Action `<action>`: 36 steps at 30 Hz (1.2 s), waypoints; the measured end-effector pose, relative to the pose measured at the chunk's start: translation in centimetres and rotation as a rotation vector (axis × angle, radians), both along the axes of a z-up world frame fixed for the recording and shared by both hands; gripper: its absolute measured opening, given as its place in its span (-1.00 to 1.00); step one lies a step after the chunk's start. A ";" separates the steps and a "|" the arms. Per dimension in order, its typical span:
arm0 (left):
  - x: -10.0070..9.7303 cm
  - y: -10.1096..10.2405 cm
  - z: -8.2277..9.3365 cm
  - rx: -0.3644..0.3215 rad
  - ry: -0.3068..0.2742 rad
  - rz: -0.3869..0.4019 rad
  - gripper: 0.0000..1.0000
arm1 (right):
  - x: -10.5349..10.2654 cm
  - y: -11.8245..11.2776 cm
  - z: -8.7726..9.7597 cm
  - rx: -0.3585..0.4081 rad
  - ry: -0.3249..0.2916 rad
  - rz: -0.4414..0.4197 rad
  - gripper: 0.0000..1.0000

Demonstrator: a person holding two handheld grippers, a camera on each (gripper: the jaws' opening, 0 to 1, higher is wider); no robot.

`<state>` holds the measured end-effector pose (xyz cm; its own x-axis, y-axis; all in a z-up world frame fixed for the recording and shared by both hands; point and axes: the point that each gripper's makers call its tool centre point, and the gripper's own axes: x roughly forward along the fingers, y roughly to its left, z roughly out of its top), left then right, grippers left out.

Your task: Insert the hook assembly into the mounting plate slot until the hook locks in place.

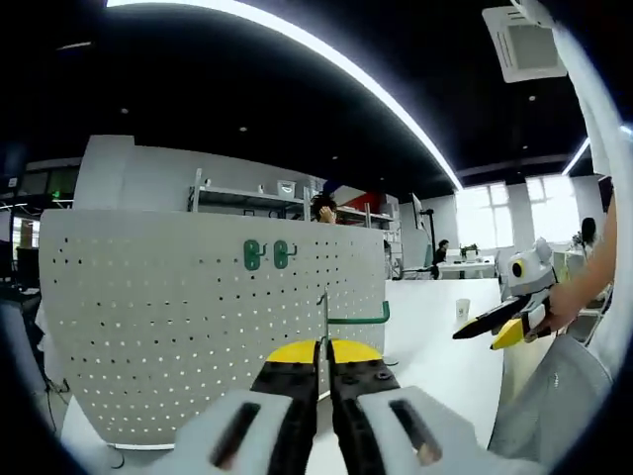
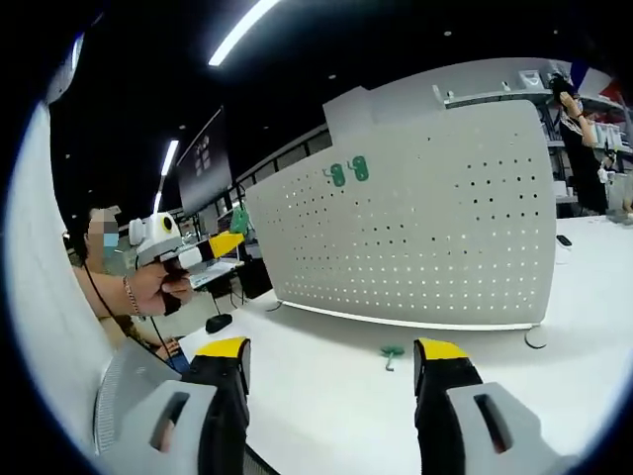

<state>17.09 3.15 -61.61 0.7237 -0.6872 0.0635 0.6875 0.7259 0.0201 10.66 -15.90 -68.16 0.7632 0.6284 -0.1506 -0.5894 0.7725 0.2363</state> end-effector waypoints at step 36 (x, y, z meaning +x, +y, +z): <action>-0.1 -1.5 0.0 -0.010 0.019 -0.007 -0.96 | 2.7 8.1 5.7 0.240 -0.155 0.154 0.16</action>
<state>16.95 1.63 -61.61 0.7200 -0.6916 0.0569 0.6928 0.7211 -0.0007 13.36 -7.75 -62.49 0.6584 0.7419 0.1268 -0.7385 0.6042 0.2991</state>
